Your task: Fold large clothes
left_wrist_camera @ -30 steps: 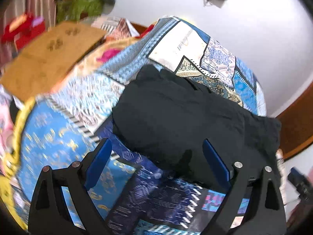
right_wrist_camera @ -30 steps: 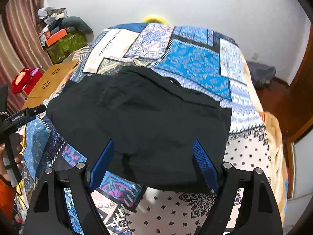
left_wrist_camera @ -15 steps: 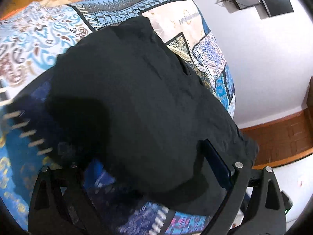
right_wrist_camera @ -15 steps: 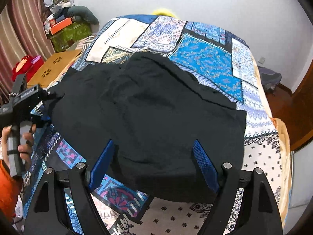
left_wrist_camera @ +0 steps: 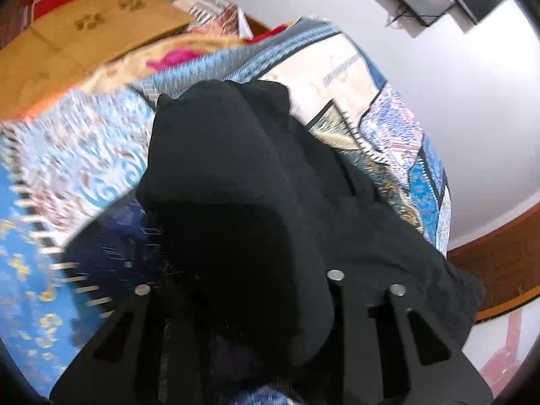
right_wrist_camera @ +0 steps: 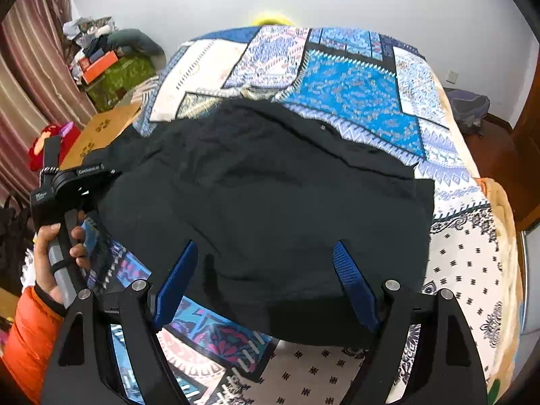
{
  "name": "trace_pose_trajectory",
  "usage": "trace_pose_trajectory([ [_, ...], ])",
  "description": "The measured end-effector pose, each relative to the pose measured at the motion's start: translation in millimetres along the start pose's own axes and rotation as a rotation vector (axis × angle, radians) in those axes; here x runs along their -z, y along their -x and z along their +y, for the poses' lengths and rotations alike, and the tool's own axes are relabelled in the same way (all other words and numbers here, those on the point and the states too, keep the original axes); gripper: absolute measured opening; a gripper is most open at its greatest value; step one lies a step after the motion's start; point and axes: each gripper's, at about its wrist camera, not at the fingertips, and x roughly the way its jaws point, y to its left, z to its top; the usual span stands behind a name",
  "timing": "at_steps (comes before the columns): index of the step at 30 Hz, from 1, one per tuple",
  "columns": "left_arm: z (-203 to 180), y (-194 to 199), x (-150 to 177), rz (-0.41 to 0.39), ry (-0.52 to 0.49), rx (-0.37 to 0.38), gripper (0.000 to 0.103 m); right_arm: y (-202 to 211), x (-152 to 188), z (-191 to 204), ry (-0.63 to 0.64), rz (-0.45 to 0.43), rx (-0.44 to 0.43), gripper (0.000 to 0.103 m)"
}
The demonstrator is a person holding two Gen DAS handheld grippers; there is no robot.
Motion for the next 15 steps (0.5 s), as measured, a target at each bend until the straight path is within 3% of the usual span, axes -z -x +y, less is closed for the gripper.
trace_pose_trajectory([
  [4, -18, 50, 3, -0.090, -0.105, -0.006, 0.024, 12, -9, 8, -0.008, -0.027, -0.018, 0.080],
  [9, -36, 132, 14, -0.283, -0.242, -0.016, 0.023, 18, -17, 36, 0.001, -0.052, -0.070, 0.080],
  [15, -57, 197, 25, -0.461, -0.442, -0.085, 0.023, -26, -16, 91, 0.063, 0.039, -0.155, 0.082],
])
